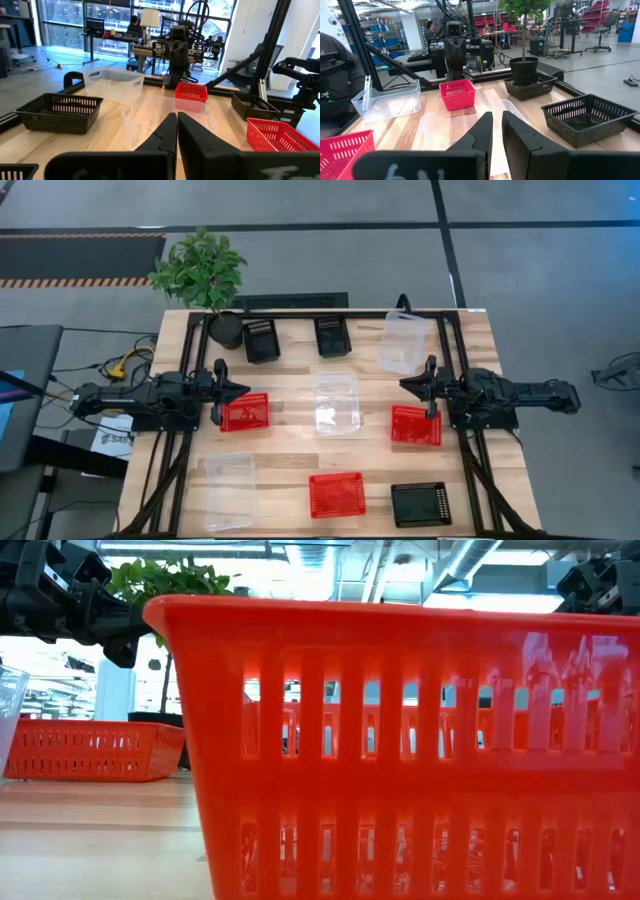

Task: Stack baskets by color

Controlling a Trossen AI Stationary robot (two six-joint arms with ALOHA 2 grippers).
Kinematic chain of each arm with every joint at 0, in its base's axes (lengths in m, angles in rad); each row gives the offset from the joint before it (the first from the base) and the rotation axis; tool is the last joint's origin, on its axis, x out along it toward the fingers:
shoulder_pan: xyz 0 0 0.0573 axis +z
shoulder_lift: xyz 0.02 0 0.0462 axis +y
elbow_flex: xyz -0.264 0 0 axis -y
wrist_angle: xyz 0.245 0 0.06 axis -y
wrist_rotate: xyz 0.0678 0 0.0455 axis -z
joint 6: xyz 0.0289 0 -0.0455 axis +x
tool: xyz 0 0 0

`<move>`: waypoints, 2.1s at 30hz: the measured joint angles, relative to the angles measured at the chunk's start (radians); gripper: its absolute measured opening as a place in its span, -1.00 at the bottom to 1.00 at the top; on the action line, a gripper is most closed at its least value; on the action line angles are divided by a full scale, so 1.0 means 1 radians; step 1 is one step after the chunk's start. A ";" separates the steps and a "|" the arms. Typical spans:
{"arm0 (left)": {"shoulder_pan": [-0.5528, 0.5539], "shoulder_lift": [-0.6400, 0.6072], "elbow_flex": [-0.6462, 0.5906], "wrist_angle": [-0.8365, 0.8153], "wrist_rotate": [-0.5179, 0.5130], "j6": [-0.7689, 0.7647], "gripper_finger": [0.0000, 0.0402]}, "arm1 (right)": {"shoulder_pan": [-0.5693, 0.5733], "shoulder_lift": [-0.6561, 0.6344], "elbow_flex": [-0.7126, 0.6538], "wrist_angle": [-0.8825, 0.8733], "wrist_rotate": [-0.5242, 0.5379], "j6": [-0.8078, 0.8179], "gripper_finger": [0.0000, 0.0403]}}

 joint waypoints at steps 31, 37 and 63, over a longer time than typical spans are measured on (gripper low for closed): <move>0.000 0.000 0.000 0.001 0.000 -0.019 -1.00 | 0.000 0.000 0.000 0.000 0.000 0.000 -0.67; 0.000 0.000 0.000 0.001 0.000 -0.192 -1.00 | 0.000 0.000 0.000 0.000 0.000 0.000 -0.67; 0.000 0.020 0.117 -0.007 -0.174 -0.112 -1.00 | -0.103 0.000 0.005 0.268 0.075 -0.261 -0.67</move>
